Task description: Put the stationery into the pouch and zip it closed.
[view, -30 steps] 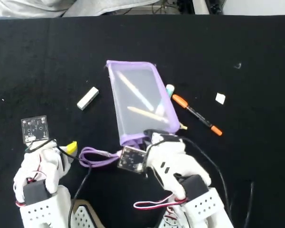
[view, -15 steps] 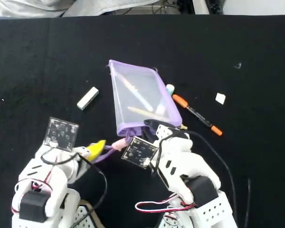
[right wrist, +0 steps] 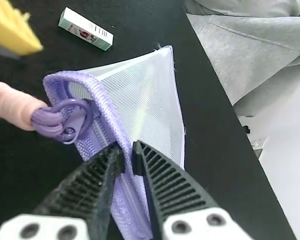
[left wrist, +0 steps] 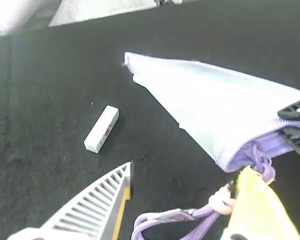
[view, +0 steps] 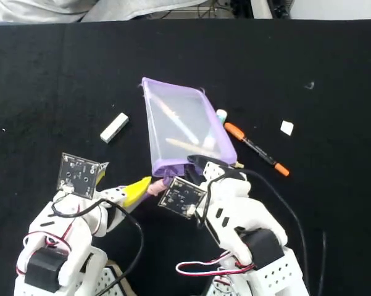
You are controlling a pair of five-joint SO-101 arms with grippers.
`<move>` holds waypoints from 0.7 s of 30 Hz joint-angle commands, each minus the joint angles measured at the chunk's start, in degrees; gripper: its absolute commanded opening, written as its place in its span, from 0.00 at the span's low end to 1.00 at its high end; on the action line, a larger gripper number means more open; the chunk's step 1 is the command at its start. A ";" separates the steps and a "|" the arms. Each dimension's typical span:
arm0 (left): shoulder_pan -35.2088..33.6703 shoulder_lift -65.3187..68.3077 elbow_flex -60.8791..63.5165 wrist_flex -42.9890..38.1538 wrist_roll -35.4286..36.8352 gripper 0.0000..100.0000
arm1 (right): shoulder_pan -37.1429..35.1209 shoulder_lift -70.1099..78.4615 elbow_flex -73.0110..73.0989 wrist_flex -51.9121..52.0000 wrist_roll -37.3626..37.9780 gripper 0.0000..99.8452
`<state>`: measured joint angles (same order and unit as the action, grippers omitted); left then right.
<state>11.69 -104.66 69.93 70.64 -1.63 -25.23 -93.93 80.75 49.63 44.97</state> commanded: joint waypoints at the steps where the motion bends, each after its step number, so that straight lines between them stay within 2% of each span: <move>1: 0.75 0.09 2.15 -4.13 0.35 0.33 | -1.93 0.04 -3.56 0.35 -1.93 0.01; 4: 0.84 0.09 5.76 -7.21 0.35 0.33 | -3.08 0.04 -3.74 0.44 -2.11 0.01; 10: 0.92 0.09 6.64 -7.74 0.35 0.33 | -4.04 0.04 -4.26 0.44 -2.11 0.01; 21: 0.84 0.09 12.09 -13.98 0.26 0.33 | -8.09 -0.48 -8.57 7.65 -2.11 0.01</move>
<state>12.22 -104.13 82.15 58.24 -1.54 -32.44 -94.02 75.38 56.92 43.47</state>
